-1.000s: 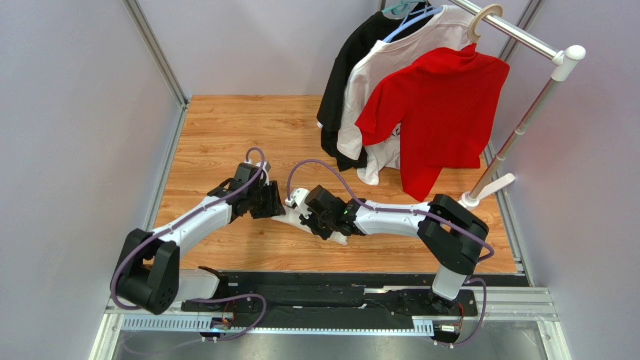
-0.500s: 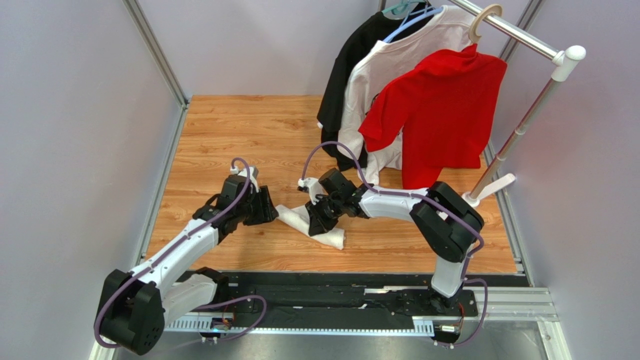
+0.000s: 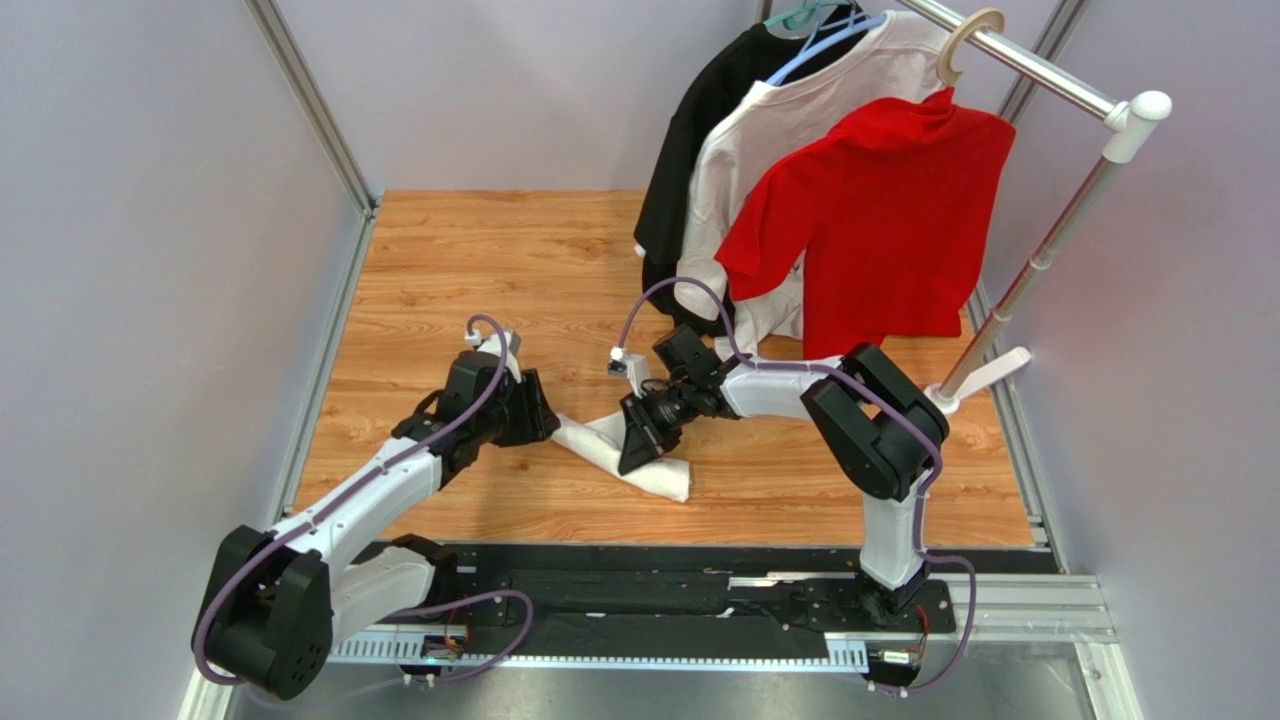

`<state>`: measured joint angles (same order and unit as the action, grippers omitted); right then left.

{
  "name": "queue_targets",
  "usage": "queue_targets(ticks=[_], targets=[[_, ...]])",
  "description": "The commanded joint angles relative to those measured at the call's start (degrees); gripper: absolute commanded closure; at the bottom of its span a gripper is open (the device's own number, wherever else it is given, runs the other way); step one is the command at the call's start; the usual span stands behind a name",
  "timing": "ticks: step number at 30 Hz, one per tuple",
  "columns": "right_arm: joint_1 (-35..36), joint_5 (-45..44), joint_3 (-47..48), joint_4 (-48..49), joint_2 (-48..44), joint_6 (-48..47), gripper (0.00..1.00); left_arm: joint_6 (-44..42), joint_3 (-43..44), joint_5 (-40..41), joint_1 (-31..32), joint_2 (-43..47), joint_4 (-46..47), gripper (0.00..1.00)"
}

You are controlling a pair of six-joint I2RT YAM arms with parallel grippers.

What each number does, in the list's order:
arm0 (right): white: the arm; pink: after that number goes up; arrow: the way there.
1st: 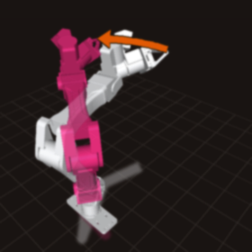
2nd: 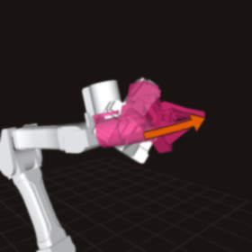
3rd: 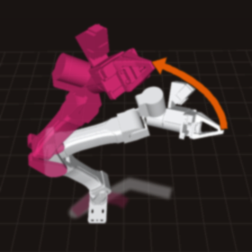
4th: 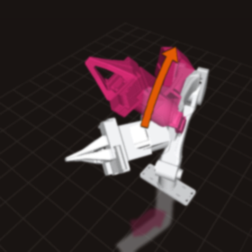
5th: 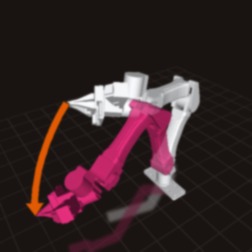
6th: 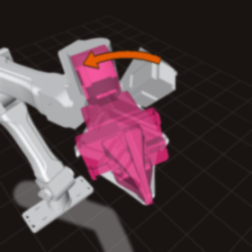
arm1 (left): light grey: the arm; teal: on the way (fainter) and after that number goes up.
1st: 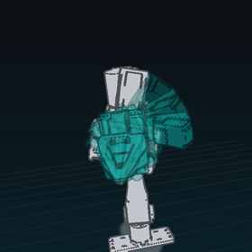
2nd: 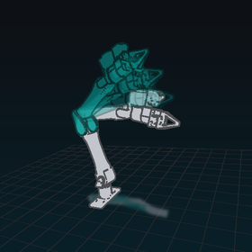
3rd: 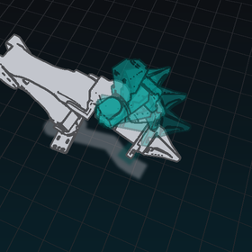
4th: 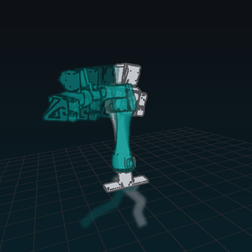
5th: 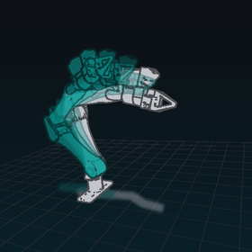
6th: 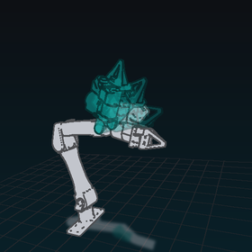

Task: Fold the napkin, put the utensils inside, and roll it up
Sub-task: Roll the napkin with the utensil

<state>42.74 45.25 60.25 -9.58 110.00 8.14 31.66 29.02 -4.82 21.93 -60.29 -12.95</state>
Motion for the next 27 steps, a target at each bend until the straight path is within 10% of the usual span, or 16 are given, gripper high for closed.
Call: queue_targets(ticks=[1, 22, 27], targets=[[-0.6, 0.4, -0.1, -4.9, 4.3, 0.0, 1.0, -1.0, -1.0, -1.6, -0.4, 0.4, 4.7, 0.46], [-2.7, 2.4, 1.9, -6.8, 7.5, -0.1, 1.0, -3.6, -2.1, -5.2, -0.4, -4.6, 12.1, 0.55], [-2.7, 1.9, 2.3, -7.2, 7.4, 0.0, 0.94, -4.3, -1.9, -5.8, -0.4, -6.1, 12.6, 0.85]])
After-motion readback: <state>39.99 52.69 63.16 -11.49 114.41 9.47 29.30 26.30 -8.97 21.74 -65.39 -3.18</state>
